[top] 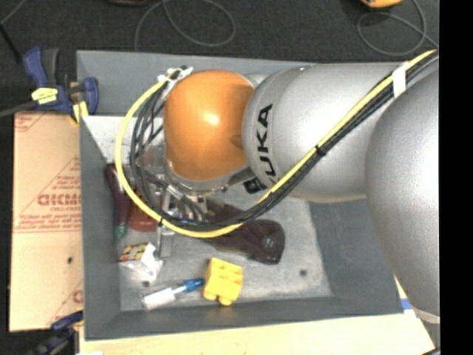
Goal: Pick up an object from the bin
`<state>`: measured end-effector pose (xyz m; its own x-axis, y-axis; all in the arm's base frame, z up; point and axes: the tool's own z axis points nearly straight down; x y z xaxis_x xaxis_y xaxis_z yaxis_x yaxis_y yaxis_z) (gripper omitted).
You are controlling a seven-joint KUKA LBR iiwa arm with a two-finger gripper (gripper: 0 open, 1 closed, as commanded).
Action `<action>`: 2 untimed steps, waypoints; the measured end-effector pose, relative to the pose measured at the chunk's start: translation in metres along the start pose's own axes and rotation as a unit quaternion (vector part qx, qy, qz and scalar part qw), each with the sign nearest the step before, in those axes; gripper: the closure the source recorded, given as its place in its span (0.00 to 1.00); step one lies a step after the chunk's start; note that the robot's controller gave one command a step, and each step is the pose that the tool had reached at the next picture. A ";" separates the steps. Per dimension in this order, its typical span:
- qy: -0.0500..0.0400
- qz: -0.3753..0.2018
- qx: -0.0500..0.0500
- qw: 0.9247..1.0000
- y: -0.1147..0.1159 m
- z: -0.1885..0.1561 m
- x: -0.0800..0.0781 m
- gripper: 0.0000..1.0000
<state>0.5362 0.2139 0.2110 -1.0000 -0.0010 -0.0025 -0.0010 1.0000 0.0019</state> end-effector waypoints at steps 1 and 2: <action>-0.002 -0.043 0.000 0.999 -0.014 0.036 -0.011 0.00; -0.001 0.004 0.000 1.000 -0.056 0.084 -0.013 0.00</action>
Offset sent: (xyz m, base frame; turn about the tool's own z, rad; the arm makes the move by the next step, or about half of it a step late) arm 0.0138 -0.0858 -0.1178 0.1368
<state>0.5491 0.1584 0.1273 -1.0000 0.0066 -0.0039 0.0066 1.0000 0.0026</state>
